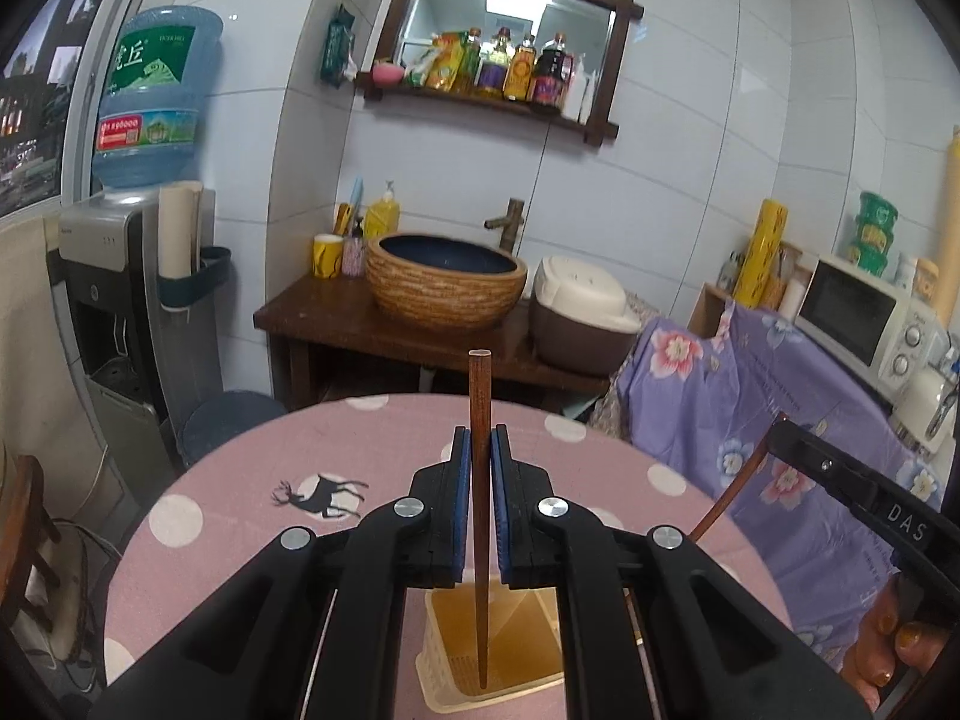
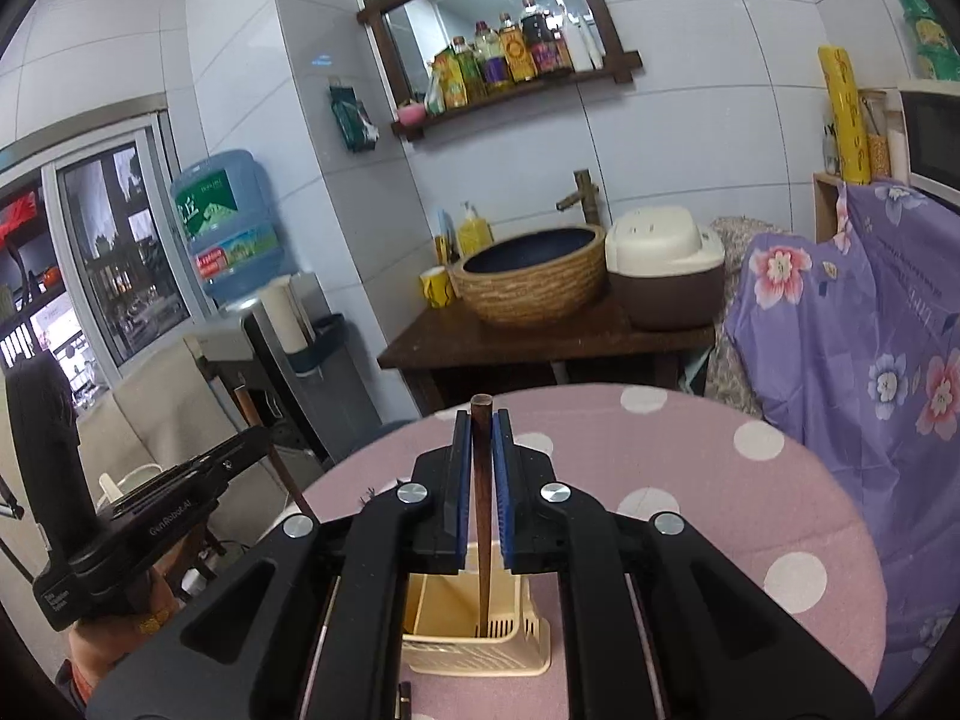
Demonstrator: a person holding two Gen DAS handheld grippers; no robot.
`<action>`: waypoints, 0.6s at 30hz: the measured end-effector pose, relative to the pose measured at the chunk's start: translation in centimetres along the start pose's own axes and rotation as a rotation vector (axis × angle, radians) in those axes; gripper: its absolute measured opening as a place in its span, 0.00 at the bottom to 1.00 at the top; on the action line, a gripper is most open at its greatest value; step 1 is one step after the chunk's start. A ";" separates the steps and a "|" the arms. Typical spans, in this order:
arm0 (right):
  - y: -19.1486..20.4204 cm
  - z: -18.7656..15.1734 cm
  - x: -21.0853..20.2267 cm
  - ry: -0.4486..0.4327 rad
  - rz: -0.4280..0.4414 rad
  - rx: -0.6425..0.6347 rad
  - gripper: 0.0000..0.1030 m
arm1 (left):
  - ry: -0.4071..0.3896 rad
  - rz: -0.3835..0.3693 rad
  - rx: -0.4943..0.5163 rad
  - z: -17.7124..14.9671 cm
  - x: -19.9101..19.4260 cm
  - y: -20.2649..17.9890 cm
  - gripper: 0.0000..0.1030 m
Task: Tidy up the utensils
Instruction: 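Lift the brown chopstick with the right gripper and drop it into the holder, then move the left tool down and grasp a wooden-handled spoon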
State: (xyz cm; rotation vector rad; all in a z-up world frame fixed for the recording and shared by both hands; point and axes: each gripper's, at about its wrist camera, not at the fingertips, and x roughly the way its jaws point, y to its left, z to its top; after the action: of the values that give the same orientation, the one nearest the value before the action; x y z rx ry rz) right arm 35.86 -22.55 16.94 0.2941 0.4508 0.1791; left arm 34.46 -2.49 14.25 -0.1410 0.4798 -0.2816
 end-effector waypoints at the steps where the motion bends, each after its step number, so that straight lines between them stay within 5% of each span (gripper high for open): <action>1: -0.1 -0.3 0.2 0.006 -0.001 0.005 0.08 | 0.011 0.000 -0.003 -0.3 0.4 0.2 0.08; 12: -1.2 -1.6 0.8 0.005 -0.009 0.039 0.06 | 0.083 -0.003 -0.035 -2.3 2.3 1.7 0.09; 14: -1.2 -1.9 0.6 0.004 -0.010 0.034 0.06 | 0.089 -0.018 -0.036 -2.6 2.1 1.7 0.20; 16: -1.1 -2.6 0.2 0.000 -0.017 0.019 0.07 | 0.081 -0.030 -0.046 -3.1 1.5 1.6 0.48; 18: -1.0 -3.3 -0.4 -0.006 -0.019 0.006 0.11 | 0.068 -0.035 -0.040 -3.8 0.5 1.5 0.49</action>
State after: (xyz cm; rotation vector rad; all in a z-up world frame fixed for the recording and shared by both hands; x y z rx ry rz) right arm 34.08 -22.86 13.95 0.2958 0.4484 0.1588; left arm 33.46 -1.44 10.35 -0.1792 0.5514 -0.3120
